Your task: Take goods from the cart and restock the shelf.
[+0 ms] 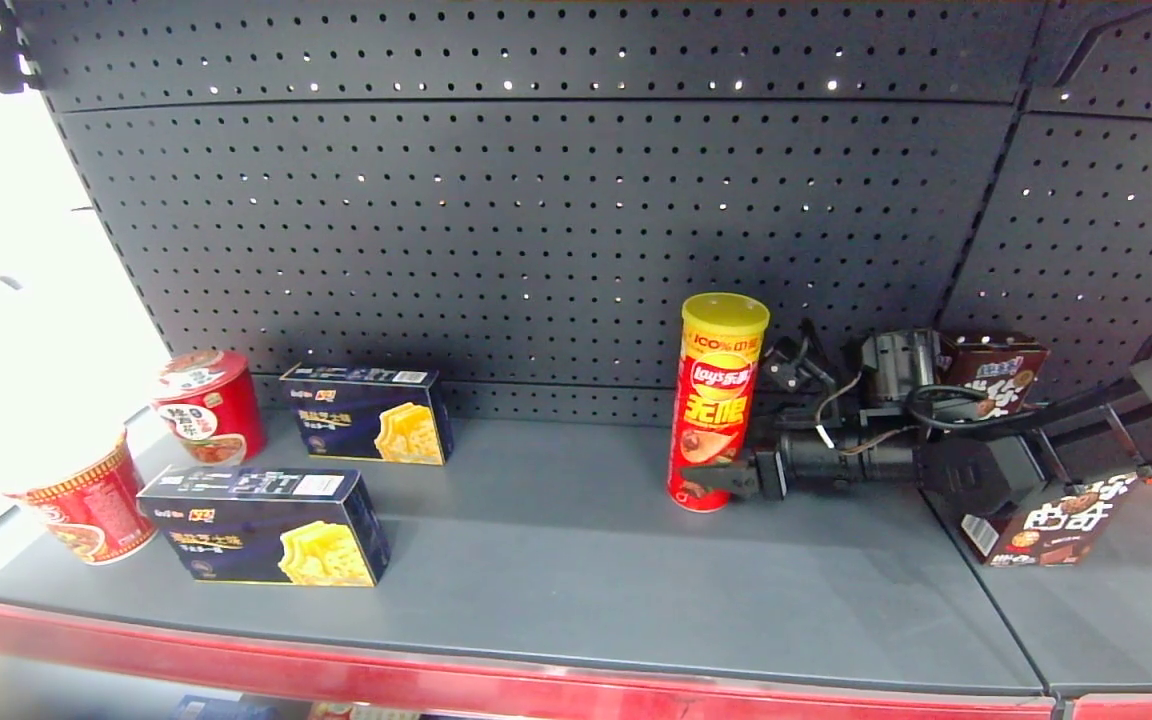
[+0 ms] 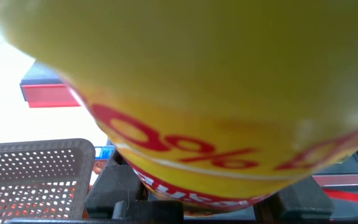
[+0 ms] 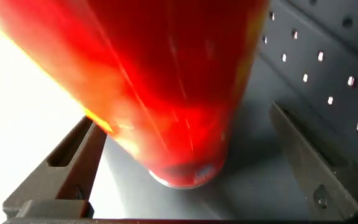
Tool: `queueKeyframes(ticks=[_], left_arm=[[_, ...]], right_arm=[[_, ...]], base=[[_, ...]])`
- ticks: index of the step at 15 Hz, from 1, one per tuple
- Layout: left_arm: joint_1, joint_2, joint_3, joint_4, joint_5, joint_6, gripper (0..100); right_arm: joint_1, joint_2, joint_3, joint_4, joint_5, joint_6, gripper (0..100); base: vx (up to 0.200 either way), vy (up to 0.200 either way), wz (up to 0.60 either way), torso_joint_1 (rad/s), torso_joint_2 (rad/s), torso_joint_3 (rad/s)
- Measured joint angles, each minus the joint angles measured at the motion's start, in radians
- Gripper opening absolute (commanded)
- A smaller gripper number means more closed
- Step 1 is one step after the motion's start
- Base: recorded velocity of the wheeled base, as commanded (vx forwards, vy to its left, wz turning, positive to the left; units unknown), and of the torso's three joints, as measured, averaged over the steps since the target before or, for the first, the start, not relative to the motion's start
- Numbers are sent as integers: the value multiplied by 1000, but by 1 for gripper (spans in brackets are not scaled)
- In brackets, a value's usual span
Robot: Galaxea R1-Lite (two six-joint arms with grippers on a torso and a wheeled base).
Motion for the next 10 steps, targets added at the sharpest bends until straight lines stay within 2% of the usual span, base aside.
queueKeyframes(ticks=[10], left_arm=[[2, -18, 24, 10, -1, -1, 0]], right_arm=[[32, -60, 59, -9, 1, 3, 0]], base=[[0, 0, 0, 0, 0, 0]])
